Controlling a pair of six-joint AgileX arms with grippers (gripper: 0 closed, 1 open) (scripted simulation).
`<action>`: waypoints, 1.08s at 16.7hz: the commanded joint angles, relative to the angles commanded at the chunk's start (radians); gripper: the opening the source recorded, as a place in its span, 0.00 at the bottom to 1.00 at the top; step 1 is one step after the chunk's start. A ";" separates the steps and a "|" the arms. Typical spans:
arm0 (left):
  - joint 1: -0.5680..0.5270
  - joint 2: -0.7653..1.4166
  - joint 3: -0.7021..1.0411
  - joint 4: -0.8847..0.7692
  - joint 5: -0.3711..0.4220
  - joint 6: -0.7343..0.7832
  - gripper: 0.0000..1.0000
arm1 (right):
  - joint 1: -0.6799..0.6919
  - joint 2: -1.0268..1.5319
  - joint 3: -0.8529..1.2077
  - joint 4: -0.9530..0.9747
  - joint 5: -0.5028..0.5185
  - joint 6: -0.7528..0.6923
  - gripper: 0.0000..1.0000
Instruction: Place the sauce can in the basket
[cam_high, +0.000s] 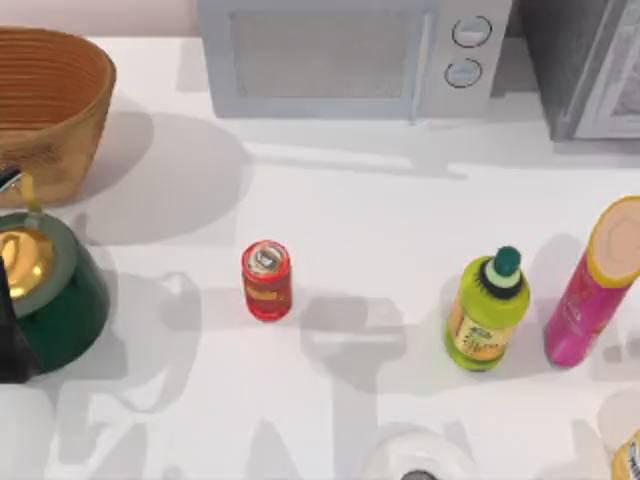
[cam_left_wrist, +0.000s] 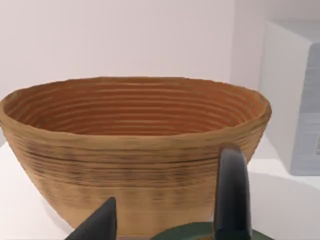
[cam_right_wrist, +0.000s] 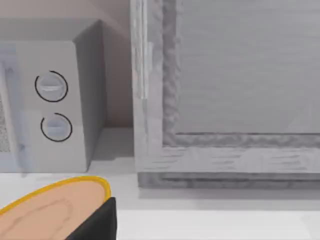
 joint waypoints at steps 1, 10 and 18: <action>0.000 0.000 0.001 0.000 0.000 0.000 1.00 | 0.000 0.000 0.000 0.000 0.000 0.000 1.00; -0.043 0.296 0.190 -0.069 0.119 0.217 1.00 | 0.000 0.000 0.000 0.000 0.000 0.000 1.00; -0.113 0.942 0.548 -0.218 0.376 0.638 1.00 | 0.000 0.000 0.000 0.000 0.000 0.000 1.00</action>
